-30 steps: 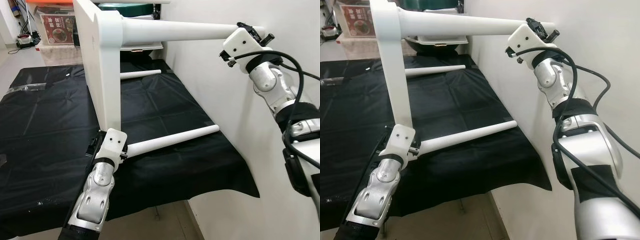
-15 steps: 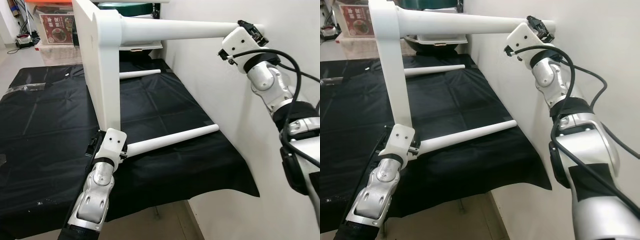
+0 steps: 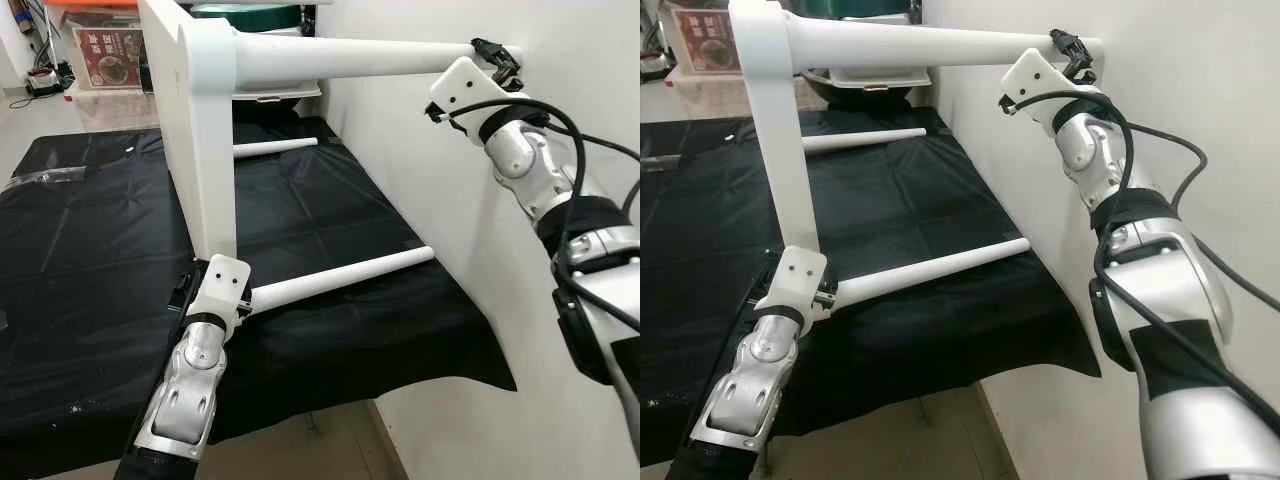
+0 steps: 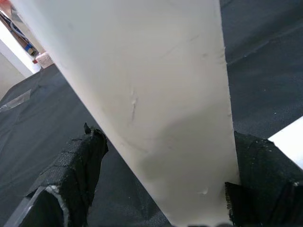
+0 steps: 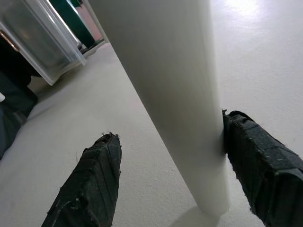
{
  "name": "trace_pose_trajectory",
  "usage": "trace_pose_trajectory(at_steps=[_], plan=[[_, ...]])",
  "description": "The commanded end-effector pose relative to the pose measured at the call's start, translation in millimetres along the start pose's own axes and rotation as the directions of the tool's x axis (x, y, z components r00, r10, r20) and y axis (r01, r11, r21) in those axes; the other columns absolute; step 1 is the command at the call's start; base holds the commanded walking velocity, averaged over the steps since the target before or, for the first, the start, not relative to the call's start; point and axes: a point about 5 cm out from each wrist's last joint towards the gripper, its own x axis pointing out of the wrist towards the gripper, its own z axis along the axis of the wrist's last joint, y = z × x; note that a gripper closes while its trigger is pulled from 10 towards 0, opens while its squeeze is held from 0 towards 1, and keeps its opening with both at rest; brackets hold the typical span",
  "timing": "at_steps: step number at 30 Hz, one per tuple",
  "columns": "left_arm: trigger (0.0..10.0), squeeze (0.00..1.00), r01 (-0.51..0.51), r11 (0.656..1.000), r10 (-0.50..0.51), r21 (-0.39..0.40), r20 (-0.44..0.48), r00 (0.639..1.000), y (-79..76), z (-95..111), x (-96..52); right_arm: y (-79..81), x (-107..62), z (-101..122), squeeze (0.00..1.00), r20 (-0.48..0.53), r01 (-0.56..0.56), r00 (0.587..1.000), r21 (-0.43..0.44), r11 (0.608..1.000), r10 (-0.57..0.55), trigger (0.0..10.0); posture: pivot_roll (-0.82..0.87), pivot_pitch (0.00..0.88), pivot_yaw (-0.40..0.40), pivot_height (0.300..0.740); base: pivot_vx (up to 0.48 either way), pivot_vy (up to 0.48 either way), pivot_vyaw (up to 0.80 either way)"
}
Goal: Building children table
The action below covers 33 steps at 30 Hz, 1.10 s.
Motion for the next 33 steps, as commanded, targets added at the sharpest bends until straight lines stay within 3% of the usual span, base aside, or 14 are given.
trace_pose_trajectory(at_steps=[1, 6, 8, 9, 15, 16, 33], plan=[[10.0, 0.0, -0.011, 1.0, 0.011, 0.009, -0.015, 1.0, 1.3, -3, 0.9, 1.4, 2.9, 6, 0.0, 0.003, -0.014, 1.0, -0.022, 1.0, 0.014, 10.0, 0.06, 0.0, -0.071, 0.74, 0.0, 0.0, 0.0], [10.0, 0.0, -0.01, 1.0, 0.01, 0.01, -0.014, 1.0, 0.7, -3, 0.6, -2.7, 4.5, 9, 0.0, 0.008, 0.013, 1.0, -0.027, 1.0, -0.013, 10.0, 0.06, 0.0, -0.071, 0.74, 0.0, 0.0, 0.0], [10.0, 0.0, -0.007, 1.0, 0.008, 0.011, -0.014, 1.0, 0.2, -3, 0.4, -8.2, 5.8, 11, 0.0, 0.01, 0.052, 0.999, -0.018, 0.998, -0.052, 10.0, 0.06, 0.0, -0.071, 0.74, 0.0, 0.0, 0.0], [10.0, 0.0, -0.002, 1.0, 0.002, 0.013, -0.014, 1.0, -0.4, -3, 0.2, -19.5, 8.1, 16, 0.0, 0.02, 0.129, 0.991, 0.023, 0.991, -0.13, 10.0, 0.06, 0.0, -0.071, 0.74, 0.0, 0.0, 0.0], [10.0, 0.0, 0.001, 1.0, -0.001, 0.012, -0.01, 1.0, -0.6, -2, 0.1, -9.5, 8.2, 17, 0.0, 0.017, 0.077, 0.997, 0.026, 0.997, -0.077, 10.0, 0.06, 0.0, -0.071, 0.74, 0.0, 0.0, 0.0], [10.0, 0.0, 0.0, 1.0, 0.0, 0.011, -0.01, 1.0, -0.5, -2, 0.1, -6.4, 7.8, 17, 0.0, 0.017, 0.057, 0.998, 0.021, 0.998, -0.058, 0.0, 0.07, 0.0, -0.074, 0.74, 0.0, 0.0, 0.0], [10.0, 0.0, -0.094, 0.995, 0.094, 0.017, -0.017, 0.995, 15.2, -2, 5.1, 3.6, 4.8, 10, 0.0, -0.003, -0.035, 0.999, 0.045, 0.998, 0.035, 0.0, 0.07, 0.0, -0.069, 0.74, 0.0, 0.0, 0.0]])
